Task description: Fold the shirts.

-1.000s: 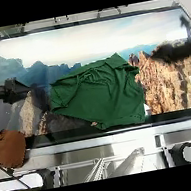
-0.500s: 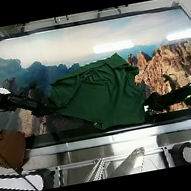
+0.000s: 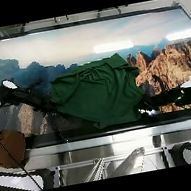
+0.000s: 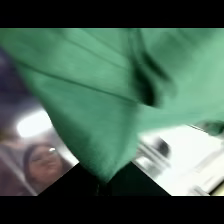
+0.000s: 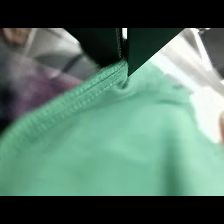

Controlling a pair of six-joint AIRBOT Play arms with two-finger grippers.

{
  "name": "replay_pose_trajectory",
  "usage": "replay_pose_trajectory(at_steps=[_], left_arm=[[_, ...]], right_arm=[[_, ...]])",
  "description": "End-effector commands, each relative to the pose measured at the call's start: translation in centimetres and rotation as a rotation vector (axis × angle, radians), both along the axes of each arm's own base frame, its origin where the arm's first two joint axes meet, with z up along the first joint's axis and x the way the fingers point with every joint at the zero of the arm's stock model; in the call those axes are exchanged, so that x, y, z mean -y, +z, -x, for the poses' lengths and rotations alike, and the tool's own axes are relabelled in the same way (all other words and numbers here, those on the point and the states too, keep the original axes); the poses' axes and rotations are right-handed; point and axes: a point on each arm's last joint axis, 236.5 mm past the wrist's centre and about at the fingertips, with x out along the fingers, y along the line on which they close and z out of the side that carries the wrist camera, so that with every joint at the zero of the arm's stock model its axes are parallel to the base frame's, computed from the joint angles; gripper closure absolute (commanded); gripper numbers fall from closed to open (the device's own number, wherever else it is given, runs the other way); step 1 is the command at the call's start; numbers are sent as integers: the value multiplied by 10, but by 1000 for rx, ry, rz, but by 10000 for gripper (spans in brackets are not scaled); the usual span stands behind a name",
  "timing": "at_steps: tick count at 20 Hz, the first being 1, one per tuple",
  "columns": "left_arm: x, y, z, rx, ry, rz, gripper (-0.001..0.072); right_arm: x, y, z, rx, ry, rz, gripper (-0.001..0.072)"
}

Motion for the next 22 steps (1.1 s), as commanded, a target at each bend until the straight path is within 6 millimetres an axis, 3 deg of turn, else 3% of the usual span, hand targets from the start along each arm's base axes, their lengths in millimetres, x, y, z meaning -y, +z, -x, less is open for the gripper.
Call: replay_pose_trajectory(at_steps=[1,3,4,6,7,9,11,12,14,16,19,22], left_arm=[[38,106,-14,149,-31,232,696],[62,209,-20,379,-54,400,696],[70,270,-15,527,-65,482,696],[74,383,12,833,-78,587,695],[71,435,31,994,-71,601,695],[59,511,68,1297,-20,509,690],[39,562,97,1564,88,300,680],[30,577,106,1655,139,178,679],[9,585,112,1731,220,-56,678],[3,582,107,1716,250,-28,678],[1,536,74,1525,193,151,678],[-6,446,11,1263,142,177,678]], right_arm=[[4,106,-33,244,6,-123,697],[24,221,-61,549,-64,-184,697],[36,282,-66,712,-109,-201,697],[62,405,-53,1044,-191,-209,697],[68,453,-38,1177,-213,-202,697],[73,525,-4,1399,-250,-150,697],[72,569,19,1546,-291,-68,697],[67,583,26,1591,-292,-42,697],[60,595,32,1629,-278,-32,697],[63,589,23,1624,-270,-14,697],[67,543,-26,1479,-210,42,697],[46,460,-97,1269,-90,101,697]])
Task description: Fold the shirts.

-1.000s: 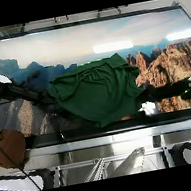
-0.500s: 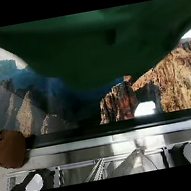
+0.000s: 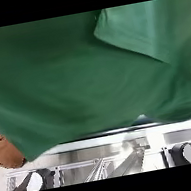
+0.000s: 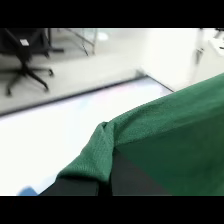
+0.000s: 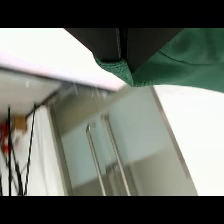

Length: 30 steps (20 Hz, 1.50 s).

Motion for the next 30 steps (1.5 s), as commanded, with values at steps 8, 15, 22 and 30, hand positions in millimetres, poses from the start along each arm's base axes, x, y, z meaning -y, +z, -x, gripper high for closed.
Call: replay_pose_trajectory(at_steps=[8,15,22,30], left_arm=[[0,-328,-225,-615,-49,-134,678],[-26,-350,-257,-782,-111,-89,364],[-81,-404,-125,-1208,-32,147,365],[-77,-508,38,-1517,192,94,365]], right_arm=[[-14,-315,-236,-584,-150,229,697],[22,-364,-243,-728,-177,201,146],[70,-476,-76,-1380,45,143,348],[59,-574,8,-1581,-37,34,348]])
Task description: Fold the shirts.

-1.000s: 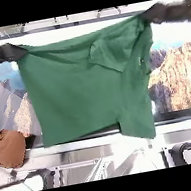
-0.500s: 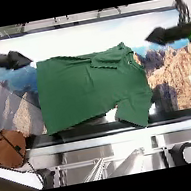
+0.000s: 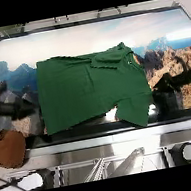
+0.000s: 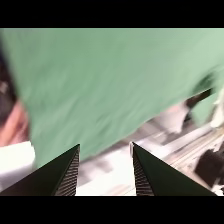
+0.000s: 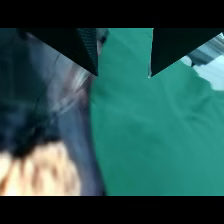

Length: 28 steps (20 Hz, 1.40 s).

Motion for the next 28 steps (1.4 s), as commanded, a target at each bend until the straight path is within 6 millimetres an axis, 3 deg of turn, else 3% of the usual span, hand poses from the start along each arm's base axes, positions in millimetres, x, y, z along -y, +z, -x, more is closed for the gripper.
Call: replay_pose_trajectory(at_steps=[1,6,9,11,15,18,20,22,23,26,28], left_arm=[[0,-38,57,-95,31,-102,365],[0,-37,65,-86,46,-135,365],[-14,-43,73,-119,50,-210,365],[-13,-48,73,-140,54,-199,364],[14,-69,52,-151,87,-82,364],[42,-96,53,-205,-22,-82,364],[58,-104,46,-205,-101,-91,576],[64,-101,33,-173,-137,-104,609],[63,-98,26,-160,-131,-108,682],[57,-90,17,-131,-106,-120,682],[51,-85,13,-114,-87,-125,682]], right_arm=[[-9,-33,19,-36,-18,30,347],[-34,-38,-19,76,-54,21,348],[-37,-36,-38,134,-100,20,350],[-36,-34,-44,152,-116,20,350],[-35,-34,-45,156,-116,21,350],[-35,-33,-45,156,-116,21,350],[-34,-34,-45,155,-116,21,350],[-26,-34,-44,152,-130,23,350],[-19,-34,-45,151,-150,25,350],[8,-35,-46,154,-213,35,350],[12,-34,-45,152,-226,32,351]])
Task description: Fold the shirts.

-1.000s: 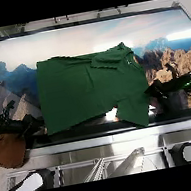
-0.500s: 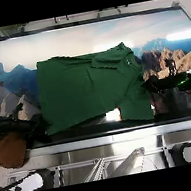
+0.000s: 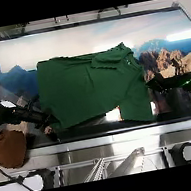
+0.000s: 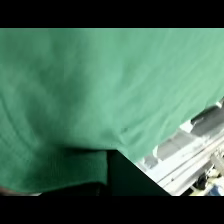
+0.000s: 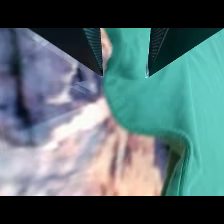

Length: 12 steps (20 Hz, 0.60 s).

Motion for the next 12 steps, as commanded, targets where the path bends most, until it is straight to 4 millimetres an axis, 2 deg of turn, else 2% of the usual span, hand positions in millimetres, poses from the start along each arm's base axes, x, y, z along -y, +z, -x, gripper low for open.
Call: replay_pose_trajectory(at_steps=[1,5,6,7,10,11,12], left_arm=[[-13,0,-23,83,51,-53,682],[-14,3,-27,91,77,-39,682],[-13,4,-28,92,81,-34,682],[-13,4,-27,93,79,-35,682],[-13,4,-27,94,78,-35,680],[-14,4,-27,93,79,-34,680],[-13,4,-27,91,78,-32,679]], right_arm=[[8,0,3,-4,-13,-9,350],[-29,-11,8,-37,72,-32,351],[-39,-14,9,-48,88,-46,449],[-48,-14,9,-52,99,-63,496],[-65,-6,8,-48,112,-116,489],[-72,2,10,-33,138,-154,549],[-78,12,12,-16,167,-196,696]])
